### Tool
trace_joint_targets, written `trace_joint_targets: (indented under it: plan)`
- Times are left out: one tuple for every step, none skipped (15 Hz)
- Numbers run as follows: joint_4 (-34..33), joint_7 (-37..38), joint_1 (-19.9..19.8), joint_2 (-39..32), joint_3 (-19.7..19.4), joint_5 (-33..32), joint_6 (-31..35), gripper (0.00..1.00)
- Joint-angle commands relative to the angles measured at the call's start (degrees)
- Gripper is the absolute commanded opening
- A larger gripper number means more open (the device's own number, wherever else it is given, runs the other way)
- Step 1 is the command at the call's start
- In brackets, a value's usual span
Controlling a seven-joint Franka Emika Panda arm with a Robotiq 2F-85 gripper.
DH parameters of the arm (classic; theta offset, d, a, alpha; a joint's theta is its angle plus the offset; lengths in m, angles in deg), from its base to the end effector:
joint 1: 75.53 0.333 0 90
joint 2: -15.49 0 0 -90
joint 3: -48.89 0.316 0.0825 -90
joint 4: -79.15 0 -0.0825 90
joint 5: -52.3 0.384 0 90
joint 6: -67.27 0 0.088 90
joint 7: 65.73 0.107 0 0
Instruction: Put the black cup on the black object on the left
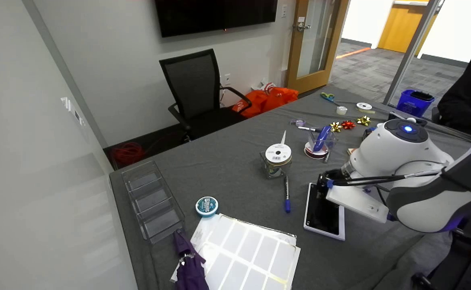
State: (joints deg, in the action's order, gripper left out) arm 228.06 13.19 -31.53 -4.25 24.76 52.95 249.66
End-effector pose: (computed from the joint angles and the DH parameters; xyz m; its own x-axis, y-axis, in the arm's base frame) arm 0.4341 0.1429 0.1737 0.5116 -0.8394 0.1837 -0.8070 -0.5428 -0.2327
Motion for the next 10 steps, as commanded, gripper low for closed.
trace_joint_targets:
  plan:
    - [-0.99, 2.04, 4.03, -1.66, -2.52, 0.4, 0.4, 0.89]
    - [-0.88, 2.27, 4.94, -1.58, -3.14, 0.19, 0.29, 0.97]
    - [-0.7, 2.36, 5.85, -1.25, -3.85, 0.02, -0.16, 0.99]
    - [-0.54, 2.34, 6.93, -0.94, -4.82, -0.14, -0.64, 1.0]
    - [-0.28, 2.19, 8.24, -0.26, -6.15, -0.37, -1.52, 1.0]
    - [-0.01, 1.93, 8.94, 0.51, -6.87, -0.54, -2.24, 1.0]
    - [0.31, 1.75, 10.11, 1.46, -8.09, -0.73, -3.25, 1.0]
    - [0.48, 1.79, 11.6, 2.12, -9.59, -0.9, -4.33, 1.0]
    - [0.54, 2.13, 13.52, 2.87, -11.52, -1.07, -5.92, 1.0]
    - [0.52, 2.5, 15.21, 3.48, -13.2, -1.27, -7.67, 1.0]
